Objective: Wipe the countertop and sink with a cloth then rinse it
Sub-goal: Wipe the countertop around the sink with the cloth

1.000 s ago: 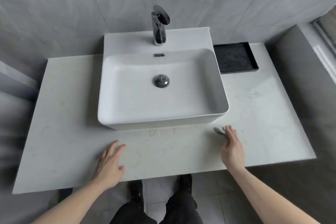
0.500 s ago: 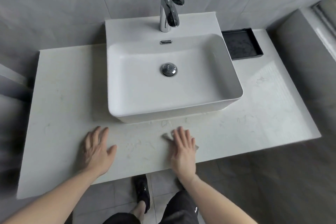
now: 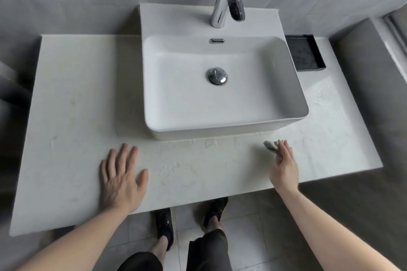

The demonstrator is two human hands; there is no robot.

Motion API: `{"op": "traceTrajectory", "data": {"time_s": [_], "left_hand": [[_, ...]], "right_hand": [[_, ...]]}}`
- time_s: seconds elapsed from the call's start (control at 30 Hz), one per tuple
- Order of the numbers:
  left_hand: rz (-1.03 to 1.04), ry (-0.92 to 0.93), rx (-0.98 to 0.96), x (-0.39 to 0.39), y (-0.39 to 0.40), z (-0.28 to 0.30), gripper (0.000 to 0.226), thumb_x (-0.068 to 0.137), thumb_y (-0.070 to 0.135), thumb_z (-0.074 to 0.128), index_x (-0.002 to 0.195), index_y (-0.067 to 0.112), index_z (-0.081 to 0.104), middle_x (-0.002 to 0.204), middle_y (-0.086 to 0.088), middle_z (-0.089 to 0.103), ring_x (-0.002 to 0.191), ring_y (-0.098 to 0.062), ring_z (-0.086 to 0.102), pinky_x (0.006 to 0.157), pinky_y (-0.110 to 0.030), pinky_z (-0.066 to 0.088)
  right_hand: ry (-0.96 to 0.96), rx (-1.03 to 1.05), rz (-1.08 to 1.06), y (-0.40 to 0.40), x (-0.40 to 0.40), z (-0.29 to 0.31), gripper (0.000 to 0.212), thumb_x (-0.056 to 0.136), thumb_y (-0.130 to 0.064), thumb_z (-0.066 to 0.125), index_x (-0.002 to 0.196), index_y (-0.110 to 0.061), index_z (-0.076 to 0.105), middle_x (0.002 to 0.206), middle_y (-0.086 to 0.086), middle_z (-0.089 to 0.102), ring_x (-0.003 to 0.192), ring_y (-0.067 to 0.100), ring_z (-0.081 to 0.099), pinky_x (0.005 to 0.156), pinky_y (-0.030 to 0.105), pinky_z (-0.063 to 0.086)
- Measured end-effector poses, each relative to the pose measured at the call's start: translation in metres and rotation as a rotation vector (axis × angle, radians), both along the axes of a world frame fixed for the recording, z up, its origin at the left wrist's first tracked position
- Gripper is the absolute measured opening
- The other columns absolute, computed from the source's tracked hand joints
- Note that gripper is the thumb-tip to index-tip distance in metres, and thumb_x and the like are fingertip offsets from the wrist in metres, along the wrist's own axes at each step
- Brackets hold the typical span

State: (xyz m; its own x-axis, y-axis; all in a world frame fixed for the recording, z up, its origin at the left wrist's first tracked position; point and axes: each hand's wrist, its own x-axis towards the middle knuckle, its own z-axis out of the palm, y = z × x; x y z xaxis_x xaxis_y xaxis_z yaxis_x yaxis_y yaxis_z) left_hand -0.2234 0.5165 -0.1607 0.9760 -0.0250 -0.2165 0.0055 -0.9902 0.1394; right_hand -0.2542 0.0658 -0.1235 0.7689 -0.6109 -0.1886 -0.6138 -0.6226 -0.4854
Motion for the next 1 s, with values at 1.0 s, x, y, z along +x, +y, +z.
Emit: {"op": "traceTrajectory", "data": {"time_s": [1.0], "left_hand": [[0.024,-0.105,-0.047,-0.003,0.001,-0.006,0.074,0.092,0.056,0.037,0.159,0.026,0.033,0.170,0.003,0.018,0.157,-0.029,0.014,0.125,-0.054,0.014]], "right_hand": [[-0.057,-0.122,0.522,-0.004,0.010,-0.039,0.068,0.093,0.008,0.049,0.155,-0.020,0.044,0.167,-0.008,0.029,0.157,0.024,0.022,0.126,0.050,0.024]]}}
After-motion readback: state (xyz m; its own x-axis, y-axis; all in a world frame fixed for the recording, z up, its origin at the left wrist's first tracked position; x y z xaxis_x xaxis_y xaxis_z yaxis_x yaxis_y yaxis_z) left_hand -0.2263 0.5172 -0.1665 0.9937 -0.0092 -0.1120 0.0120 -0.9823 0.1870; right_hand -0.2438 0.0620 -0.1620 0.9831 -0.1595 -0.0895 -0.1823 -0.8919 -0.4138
